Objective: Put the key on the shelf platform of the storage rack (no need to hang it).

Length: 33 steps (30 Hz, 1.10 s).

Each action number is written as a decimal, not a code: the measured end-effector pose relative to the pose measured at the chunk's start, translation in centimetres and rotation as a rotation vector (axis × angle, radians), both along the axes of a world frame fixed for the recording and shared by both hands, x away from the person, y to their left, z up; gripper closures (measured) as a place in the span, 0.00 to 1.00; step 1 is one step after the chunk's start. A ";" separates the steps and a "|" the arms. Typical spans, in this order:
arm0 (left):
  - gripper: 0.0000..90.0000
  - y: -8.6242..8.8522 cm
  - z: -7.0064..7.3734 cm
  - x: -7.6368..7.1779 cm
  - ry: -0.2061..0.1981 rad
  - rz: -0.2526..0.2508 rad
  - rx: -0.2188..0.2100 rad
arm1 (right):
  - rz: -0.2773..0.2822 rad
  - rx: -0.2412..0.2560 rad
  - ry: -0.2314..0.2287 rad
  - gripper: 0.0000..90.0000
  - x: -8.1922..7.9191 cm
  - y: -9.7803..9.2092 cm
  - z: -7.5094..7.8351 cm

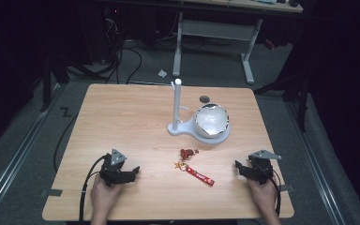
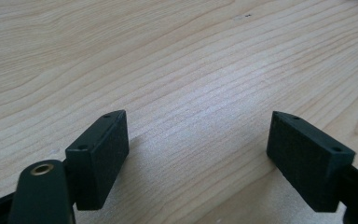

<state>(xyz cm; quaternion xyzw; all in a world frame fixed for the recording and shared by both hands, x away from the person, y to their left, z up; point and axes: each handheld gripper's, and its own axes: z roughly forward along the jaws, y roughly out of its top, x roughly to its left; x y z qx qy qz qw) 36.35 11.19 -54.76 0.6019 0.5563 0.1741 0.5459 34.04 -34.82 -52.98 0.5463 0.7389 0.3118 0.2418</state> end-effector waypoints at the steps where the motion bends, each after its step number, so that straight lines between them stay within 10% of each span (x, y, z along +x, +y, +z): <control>1: 0.23 0.0 0.0 0.0 0.000 0.000 0.000 | 0.000 0.000 0.000 0.39 0.0 0.0 0.0; 33: 0.23 0.0 0.0 0.0 0.001 0.000 0.002 | 0.010 0.009 -0.001 0.44 -0.1 -0.1 0.1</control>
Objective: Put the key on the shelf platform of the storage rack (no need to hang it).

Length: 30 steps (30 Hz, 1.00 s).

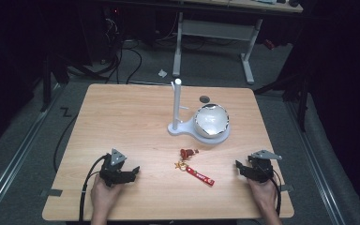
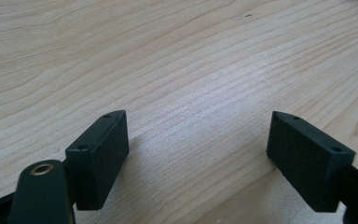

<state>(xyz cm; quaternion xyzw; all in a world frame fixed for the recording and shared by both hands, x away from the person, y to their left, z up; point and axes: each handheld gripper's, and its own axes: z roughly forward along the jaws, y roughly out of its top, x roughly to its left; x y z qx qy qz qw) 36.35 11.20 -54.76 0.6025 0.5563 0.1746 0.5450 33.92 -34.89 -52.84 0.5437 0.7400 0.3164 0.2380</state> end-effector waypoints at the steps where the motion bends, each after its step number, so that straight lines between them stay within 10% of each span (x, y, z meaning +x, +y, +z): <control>1: 0.23 0.0 0.0 0.0 0.000 0.000 0.000 | 0.000 0.000 0.000 0.44 0.0 0.0 0.0; 30: 0.23 0.0 0.0 0.0 -0.001 0.001 -0.002 | 0.158 0.069 -0.077 0.49 -0.9 3.3 2.2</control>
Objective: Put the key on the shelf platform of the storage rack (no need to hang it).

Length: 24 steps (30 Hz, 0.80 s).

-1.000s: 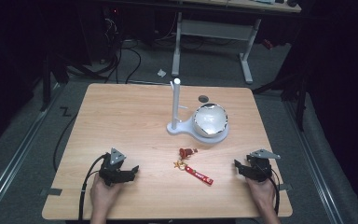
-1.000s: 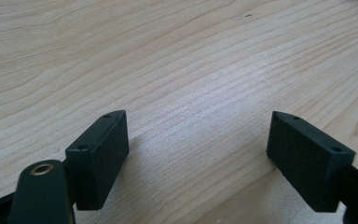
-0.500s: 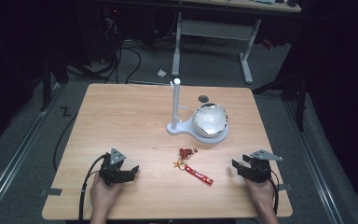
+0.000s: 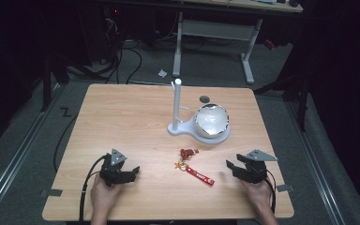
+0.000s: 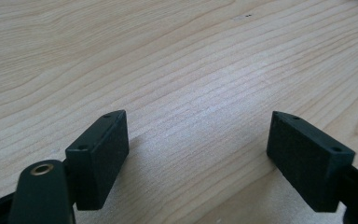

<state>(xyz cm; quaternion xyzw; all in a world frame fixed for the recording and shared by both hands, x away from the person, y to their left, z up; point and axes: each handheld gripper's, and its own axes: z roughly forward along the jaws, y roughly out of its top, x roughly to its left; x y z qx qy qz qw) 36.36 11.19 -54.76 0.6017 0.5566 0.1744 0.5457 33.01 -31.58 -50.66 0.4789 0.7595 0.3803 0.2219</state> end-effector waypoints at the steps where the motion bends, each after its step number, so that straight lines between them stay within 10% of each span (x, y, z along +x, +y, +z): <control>1: 0.23 0.0 0.0 0.0 0.000 0.000 0.001 | 0.011 0.003 -0.002 0.49 0.1 0.2 0.1; 24: 0.23 0.0 0.0 0.0 0.000 0.000 0.000 | 0.283 0.002 0.049 0.43 4.7 9.1 1.4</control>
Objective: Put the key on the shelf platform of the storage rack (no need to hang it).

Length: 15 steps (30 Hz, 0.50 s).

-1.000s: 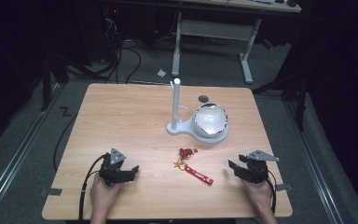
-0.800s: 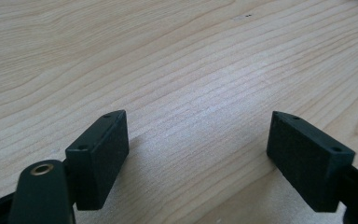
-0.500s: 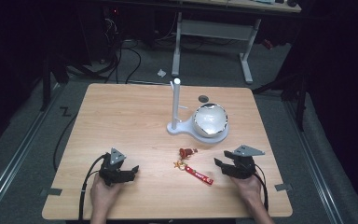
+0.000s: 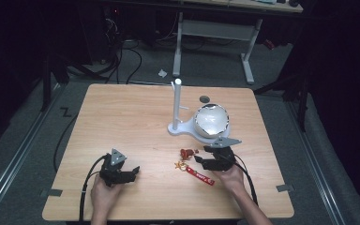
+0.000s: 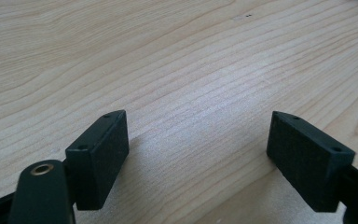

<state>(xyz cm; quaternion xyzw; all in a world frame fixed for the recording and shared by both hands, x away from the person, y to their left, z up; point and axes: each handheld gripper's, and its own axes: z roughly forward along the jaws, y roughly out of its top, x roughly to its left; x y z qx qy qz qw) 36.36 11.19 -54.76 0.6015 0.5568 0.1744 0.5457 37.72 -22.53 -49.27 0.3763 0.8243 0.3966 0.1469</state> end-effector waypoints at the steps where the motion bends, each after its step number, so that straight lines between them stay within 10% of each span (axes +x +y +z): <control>1: 0.23 0.0 0.0 0.0 0.000 0.000 0.000 | 0.009 0.002 0.002 0.43 0.3 0.4 0.0; 15: 0.23 0.0 0.0 0.0 0.000 0.000 0.000 | 0.062 -0.029 0.040 0.38 3.1 4.5 -0.7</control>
